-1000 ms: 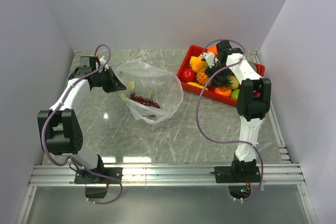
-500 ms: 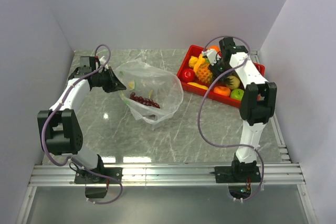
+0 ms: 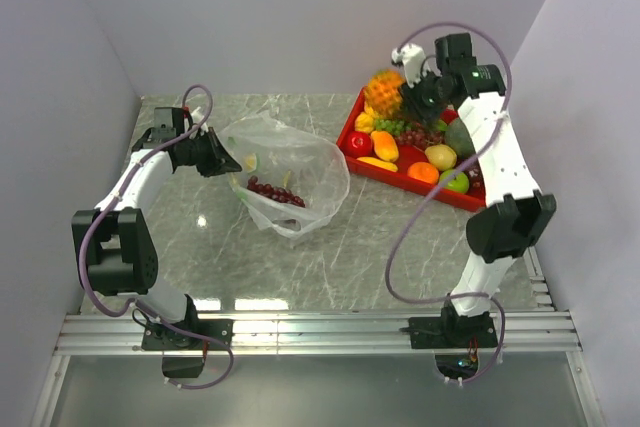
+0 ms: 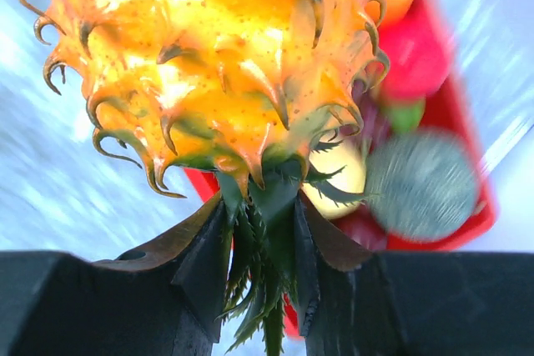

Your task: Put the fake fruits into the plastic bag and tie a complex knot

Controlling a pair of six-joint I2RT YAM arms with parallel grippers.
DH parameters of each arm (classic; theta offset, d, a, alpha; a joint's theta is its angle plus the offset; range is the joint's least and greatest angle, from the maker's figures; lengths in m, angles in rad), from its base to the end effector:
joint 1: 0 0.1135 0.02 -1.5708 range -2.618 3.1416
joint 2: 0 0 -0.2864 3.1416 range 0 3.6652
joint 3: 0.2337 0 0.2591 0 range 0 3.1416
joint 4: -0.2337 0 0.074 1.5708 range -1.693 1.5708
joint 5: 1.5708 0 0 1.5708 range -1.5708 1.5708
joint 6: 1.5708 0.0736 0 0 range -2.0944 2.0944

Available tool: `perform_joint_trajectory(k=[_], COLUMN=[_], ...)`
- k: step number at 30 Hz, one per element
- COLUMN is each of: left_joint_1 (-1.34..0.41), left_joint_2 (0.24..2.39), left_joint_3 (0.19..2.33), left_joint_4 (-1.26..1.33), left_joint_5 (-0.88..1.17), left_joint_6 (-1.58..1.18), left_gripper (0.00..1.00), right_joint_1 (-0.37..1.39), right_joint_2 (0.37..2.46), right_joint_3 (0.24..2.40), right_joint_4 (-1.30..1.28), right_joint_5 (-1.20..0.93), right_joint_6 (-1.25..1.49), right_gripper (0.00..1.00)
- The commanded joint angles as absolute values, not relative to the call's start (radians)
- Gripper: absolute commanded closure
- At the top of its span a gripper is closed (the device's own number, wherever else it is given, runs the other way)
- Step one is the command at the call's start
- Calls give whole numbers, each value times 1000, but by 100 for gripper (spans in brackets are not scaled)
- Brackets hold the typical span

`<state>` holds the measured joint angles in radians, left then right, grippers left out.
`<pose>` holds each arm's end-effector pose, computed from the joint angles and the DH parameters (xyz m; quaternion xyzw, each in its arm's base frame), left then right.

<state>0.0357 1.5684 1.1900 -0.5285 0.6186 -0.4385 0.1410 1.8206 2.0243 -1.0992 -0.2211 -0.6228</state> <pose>0.3595 -0.0299 0.2570 -0.1151 0.8987 -0.3441 0.2466 0.4103 0.0745 0.3870 -0.3834 0.8566 0.0225 0.3446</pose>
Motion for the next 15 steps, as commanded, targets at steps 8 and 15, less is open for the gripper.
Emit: perform_joint_trajectory(k=[8,15], left_joint_1=[17,17], left_joint_2=[1525,1517], left_joint_3=[1220,1235], left_joint_4=[-523,-532], left_joint_5=[643,658], left_joint_6=[-449,-443], left_gripper=[100,100], right_joint_1=[584,765], right_joint_2=[1611,1707], right_joint_3=[2056,1889], right_joint_4=[-815,-755], right_joint_5=[-374,-333], right_joint_6=[-281,-362], right_gripper=[100,100])
